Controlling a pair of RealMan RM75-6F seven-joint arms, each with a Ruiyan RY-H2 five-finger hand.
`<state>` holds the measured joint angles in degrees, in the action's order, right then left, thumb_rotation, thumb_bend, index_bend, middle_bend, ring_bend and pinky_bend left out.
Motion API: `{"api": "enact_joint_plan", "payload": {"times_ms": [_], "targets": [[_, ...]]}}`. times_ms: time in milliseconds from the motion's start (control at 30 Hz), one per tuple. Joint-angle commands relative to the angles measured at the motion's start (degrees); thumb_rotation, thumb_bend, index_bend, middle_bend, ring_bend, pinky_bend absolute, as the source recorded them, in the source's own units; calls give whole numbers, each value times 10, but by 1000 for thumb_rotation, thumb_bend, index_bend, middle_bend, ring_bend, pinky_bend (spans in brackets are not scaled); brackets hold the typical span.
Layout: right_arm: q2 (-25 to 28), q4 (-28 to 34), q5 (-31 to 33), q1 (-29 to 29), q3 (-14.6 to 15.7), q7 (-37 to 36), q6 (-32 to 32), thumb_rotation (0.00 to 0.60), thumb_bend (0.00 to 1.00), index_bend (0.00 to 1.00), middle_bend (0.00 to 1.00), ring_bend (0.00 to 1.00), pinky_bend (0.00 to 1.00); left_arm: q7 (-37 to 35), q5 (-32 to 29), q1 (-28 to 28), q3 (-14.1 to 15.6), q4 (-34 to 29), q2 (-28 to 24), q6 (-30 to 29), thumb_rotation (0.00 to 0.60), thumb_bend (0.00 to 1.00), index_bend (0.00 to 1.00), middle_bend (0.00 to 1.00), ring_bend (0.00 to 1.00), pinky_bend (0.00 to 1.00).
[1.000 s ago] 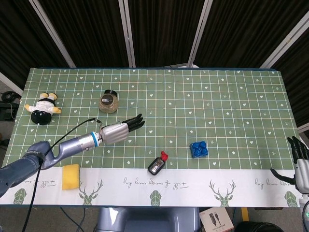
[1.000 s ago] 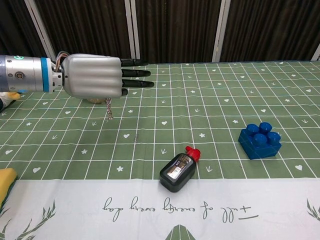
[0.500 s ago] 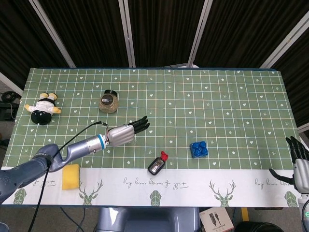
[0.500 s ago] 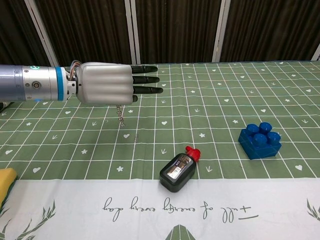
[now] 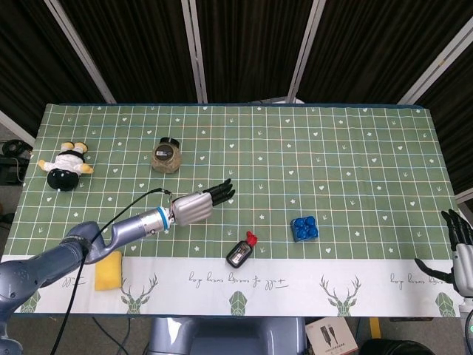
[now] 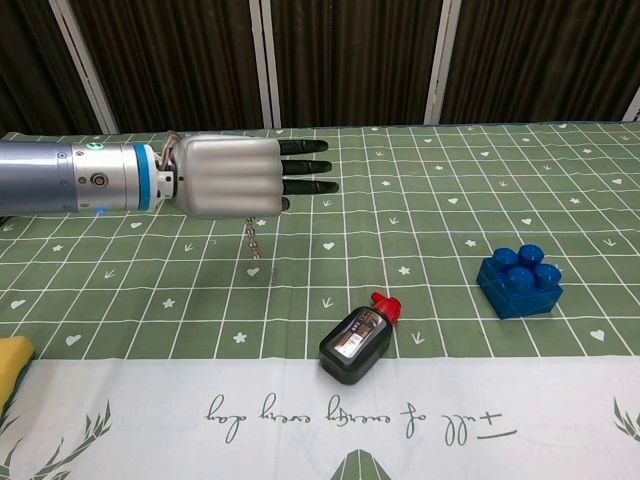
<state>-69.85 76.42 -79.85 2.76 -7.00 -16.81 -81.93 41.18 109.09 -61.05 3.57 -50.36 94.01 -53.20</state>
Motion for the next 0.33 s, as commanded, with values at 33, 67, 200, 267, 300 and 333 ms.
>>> {"api": "enact_joint_plan", "payload": {"times_ms": [33, 67, 200, 267, 300, 333], "targets": [[0, 0, 0, 0, 0, 0, -1, 600, 102, 62, 0, 0, 120, -2, -3, 1, 1, 7, 6, 0, 600, 444, 650, 0, 0, 0], [0, 0, 0, -1, 0, 0, 0, 600, 102, 62, 0, 0, 121, -5, -4, 2, 2, 9, 9, -1, 600, 444, 650, 0, 0, 0], [1, -1, 0, -1, 0, -1, -1, 600, 102, 62, 0, 0, 121, -8, -7, 4, 2, 17, 16, -8, 600, 445, 650, 0, 0, 0], [1, -1, 0, -1, -1, -3, -2, 600, 102, 62, 0, 0, 121, -10, -7, 4, 4, 20, 18, -10, 600, 445, 650, 0, 0, 0], [1, -1, 0, -1, -1, -3, -2, 600, 103, 62, 0, 0, 121, -12, -7, 4, 4, 21, 19, -12, 600, 444, 650, 0, 0, 0], [1, -1, 0, -2, 0, -3, -2, 600, 103, 62, 0, 0, 121, -13, -7, 3, 5, 22, 20, -13, 600, 445, 650, 0, 0, 0]]}}
